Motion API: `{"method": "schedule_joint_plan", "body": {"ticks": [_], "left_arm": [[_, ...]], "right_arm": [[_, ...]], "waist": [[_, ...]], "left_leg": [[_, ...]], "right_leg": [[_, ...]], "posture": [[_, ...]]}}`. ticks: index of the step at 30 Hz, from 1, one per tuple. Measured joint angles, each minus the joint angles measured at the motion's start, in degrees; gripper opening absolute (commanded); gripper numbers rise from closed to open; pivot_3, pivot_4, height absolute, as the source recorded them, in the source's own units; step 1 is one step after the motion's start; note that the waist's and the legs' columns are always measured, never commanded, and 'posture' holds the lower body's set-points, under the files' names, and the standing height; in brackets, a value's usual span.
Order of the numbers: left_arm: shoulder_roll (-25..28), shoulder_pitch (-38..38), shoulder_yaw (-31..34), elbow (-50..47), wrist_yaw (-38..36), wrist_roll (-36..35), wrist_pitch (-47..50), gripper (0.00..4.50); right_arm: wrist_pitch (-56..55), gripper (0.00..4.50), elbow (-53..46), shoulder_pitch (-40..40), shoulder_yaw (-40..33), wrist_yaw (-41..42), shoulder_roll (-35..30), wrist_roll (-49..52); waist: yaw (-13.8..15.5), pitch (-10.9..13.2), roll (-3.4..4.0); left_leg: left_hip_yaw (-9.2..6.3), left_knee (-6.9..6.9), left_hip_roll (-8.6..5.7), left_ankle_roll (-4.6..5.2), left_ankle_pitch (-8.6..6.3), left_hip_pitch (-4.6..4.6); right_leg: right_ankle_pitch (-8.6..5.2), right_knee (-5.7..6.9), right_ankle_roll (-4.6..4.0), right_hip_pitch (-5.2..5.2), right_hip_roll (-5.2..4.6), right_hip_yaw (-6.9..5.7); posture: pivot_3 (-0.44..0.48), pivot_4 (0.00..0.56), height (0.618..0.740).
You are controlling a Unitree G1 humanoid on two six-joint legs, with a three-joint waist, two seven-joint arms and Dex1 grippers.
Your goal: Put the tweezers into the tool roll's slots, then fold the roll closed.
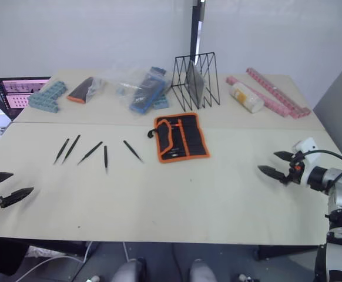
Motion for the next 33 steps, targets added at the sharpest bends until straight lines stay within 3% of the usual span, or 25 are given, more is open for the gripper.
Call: {"method": "schedule_joint_plan", "body": {"ticks": [6, 11, 15, 21, 26, 33], "left_arm": [[-1.43, 2.13, 0.77, -9.12, -0.94, -4.51, 6.78, 4.46], [-3.83, 4.78, 2.50, -24.47, 2.84, -7.24, 12.46, 4.46], [-11.62, 8.44, 0.71, -39.62, 9.16, -10.11, 18.92, 4.46], [-22.45, 9.45, -7.92, -55.21, 19.93, -11.35, 26.49, 4.46], [-26.44, 10.02, -10.10, -58.68, 23.46, -11.88, 28.01, 4.46], [-27.97, 10.43, -10.93, -60.12, 24.79, -12.57, 28.43, 4.46]], "right_arm": [[4.79, 4.50, -5.04, 0.74, -1.21, -5.60, 1.91, 0.98], [12.12, 4.50, -19.01, 3.88, 0.67, -10.85, 7.69, 1.32], [28.23, 4.50, -29.52, 2.24, 2.81, -15.06, 13.73, 6.00], [40.02, 4.50, -37.21, -3.48, 6.74, -25.85, 24.06, 7.79], [43.47, 4.50, -36.81, -5.46, 11.35, -29.33, 28.87, 5.82], [39.83, 4.50, -28.42, -8.42, 11.12, -34.52, 39.22, 5.61]], "waist": [[0.07, 0.00, 0.00], [0.11, -0.01, 0.00], [0.07, -0.02, 0.02], [0.74, -0.04, -0.04], [1.08, -0.05, -0.06], [0.87, -0.08, -0.09]], "left_leg": [[-0.01, 0.06, 0.02, -0.01, 0.01, 0.00], [-0.03, 0.12, 0.01, -0.02, 0.01, 0.01], [-0.08, 0.21, 0.01, -0.02, 0.02, 0.02], [-0.18, 0.41, -0.01, -0.01, 0.01, -0.02], [-0.23, 0.45, -0.07, 0.00, 0.00, -0.05], [-0.30, 0.43, -0.06, -0.01, 0.00, -0.05]], "right_leg": [[0.00, 0.15, 0.00, 0.00, 0.02, -0.01], [0.00, 0.34, 0.00, -0.02, 0.02, 0.02], [0.01, 0.52, -0.01, -0.03, 0.05, 0.01], [0.01, 0.69, -0.01, -0.03, 0.07, 0.00], [0.01, 0.67, -0.01, -0.03, 0.04, -0.01], [0.01, 0.72, -0.01, -0.05, 0.07, -0.07]], "posture": [[0.000, 0.150, 0.734], [0.000, 0.150, 0.734], [0.000, 0.150, 0.734], [0.000, 0.150, 0.734], [0.000, 0.150, 0.734], [0.000, 0.150, 0.734]]}}
